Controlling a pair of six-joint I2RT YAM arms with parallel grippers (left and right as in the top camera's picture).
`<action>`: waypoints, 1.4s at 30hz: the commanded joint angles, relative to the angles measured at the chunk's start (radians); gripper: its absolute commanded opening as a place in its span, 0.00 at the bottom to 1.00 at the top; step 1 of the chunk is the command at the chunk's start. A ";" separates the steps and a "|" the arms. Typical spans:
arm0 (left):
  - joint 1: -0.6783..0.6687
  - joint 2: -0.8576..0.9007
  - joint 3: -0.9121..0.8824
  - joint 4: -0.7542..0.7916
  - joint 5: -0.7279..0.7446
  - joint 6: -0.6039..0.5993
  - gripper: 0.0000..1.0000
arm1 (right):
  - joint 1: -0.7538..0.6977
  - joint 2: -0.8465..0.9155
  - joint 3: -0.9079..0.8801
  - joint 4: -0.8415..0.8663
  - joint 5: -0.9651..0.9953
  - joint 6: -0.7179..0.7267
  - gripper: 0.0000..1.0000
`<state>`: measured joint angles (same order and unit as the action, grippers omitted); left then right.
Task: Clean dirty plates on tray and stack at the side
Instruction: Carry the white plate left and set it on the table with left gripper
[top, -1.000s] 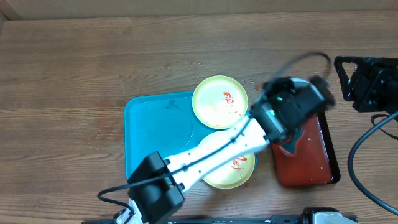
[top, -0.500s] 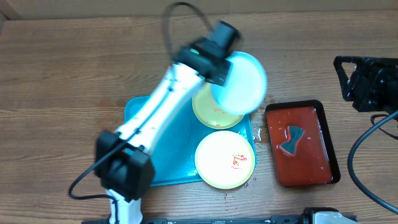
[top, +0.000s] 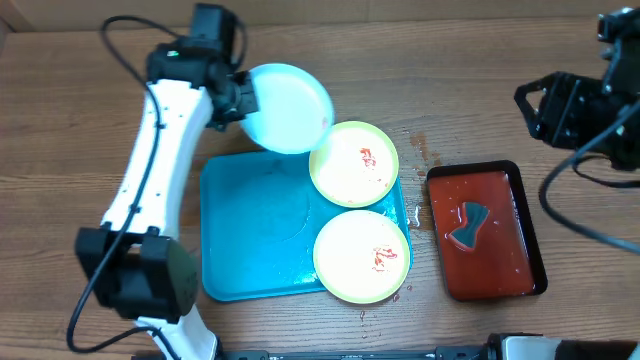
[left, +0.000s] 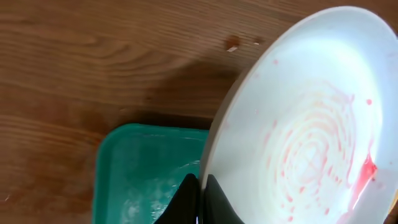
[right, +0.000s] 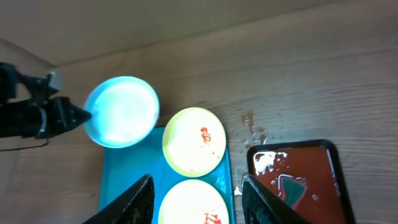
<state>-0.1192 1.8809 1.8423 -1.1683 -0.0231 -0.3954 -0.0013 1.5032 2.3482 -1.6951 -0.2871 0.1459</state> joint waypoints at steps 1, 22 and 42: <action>0.117 -0.080 -0.069 0.020 0.051 -0.039 0.05 | -0.005 0.014 -0.013 0.002 -0.029 0.014 0.47; 0.792 -0.282 -0.829 0.474 0.212 -0.069 0.05 | -0.005 0.051 -0.032 0.002 -0.029 0.003 0.49; 0.773 -0.241 -0.829 0.472 0.150 -0.001 0.36 | -0.005 0.051 -0.032 0.002 -0.029 0.003 0.53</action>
<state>0.6575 1.6299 1.0161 -0.6888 0.1349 -0.4103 -0.0013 1.5543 2.3165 -1.6955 -0.3103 0.1555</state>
